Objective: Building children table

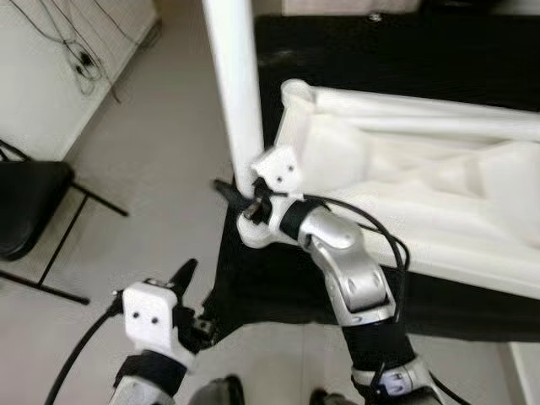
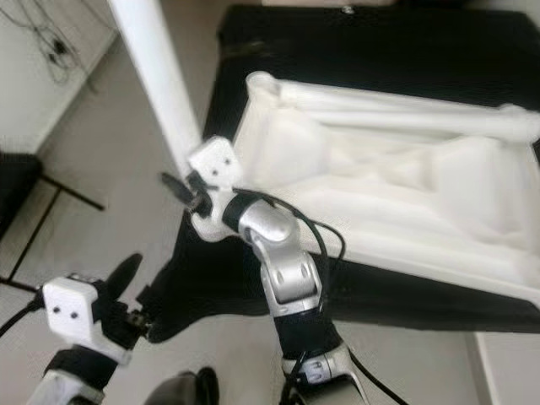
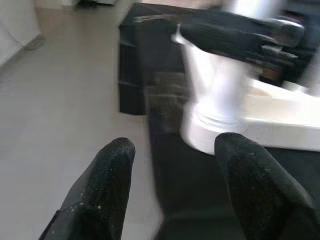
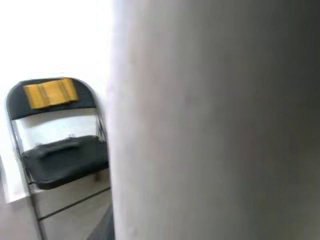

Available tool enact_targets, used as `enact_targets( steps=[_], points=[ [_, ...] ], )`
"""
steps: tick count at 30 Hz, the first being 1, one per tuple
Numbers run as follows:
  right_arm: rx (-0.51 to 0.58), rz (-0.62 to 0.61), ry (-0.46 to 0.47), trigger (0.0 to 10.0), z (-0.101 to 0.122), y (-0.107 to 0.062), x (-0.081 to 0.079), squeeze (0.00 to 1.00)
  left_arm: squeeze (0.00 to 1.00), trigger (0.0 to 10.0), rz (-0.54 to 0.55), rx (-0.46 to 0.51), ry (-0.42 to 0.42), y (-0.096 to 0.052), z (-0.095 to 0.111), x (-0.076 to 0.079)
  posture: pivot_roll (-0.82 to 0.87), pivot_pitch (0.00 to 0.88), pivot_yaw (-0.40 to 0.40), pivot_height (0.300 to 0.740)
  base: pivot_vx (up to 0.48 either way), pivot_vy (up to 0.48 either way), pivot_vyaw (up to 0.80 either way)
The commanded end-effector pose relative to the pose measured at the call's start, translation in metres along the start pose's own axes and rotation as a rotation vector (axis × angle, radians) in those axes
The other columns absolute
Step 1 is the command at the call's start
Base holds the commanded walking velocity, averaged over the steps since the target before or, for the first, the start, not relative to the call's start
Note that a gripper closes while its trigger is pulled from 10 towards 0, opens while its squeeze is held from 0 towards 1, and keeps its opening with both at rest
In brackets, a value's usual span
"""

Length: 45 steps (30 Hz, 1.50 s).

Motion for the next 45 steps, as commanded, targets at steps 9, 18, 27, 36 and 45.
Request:
enact_targets(
  steps=[9, 18, 27, 36, 45],
  points=[
    [-0.137, 0.076, 0.121, 10.0, -0.035, 0.012, -0.031, 0.0, 0.0, 10.0, 0.002, -0.03, -0.003, 0.002, -0.01, -0.003, 0.09, 0.216, 0.004, 0.74, 0.0, 0.0, 0.0],
    [-0.037, 0.461, 0.234, 10.0, 0.005, 0.017, -0.056, 1.0, 0.0, 10.0, 0.005, -0.025, -0.005, 0.001, -0.009, -0.001, 0.1, 0.226, -0.004, 0.74, 0.0, 0.0, 0.0],
    [-0.121, 0.783, 0.049, 10.0, -0.012, 0.017, -0.054, 0.0, 0.0, 10.0, 0.001, -0.028, -0.01, -0.003, -0.007, 0.003, 0.13, 0.246, -0.004, 0.74, 0.0, 0.0, 0.0],
    [-0.157, 0.894, -0.009, 10.0, -0.006, 0.03, -0.048, 0.0, 0.0, 10.0, -0.004, -0.036, -0.014, -0.009, -0.004, 0.007, 0.13, 0.272, -0.009, 0.74, 0.0, 0.0, 0.0],
    [-0.148, 0.98, -0.007, 0.0, 0.0, 0.032, -0.05, 0.0, 0.0, 10.0, -0.005, -0.04, -0.015, -0.011, -0.003, 0.007, 0.13, 0.278, -0.006, 0.74, 0.0, 0.0, 0.0]
  ],
)
Point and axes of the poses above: a point about 5 cm out from each wrist's last joint towards the gripper, its own y axis pointing out of the wrist towards the gripper, its own z axis along the axis of the wrist's last joint, x = y × z, the point moved 6 cm from there along y, pointing out of the wrist towards the gripper, and after that the axes turned 9 degrees about y, right-handed, at the moved point
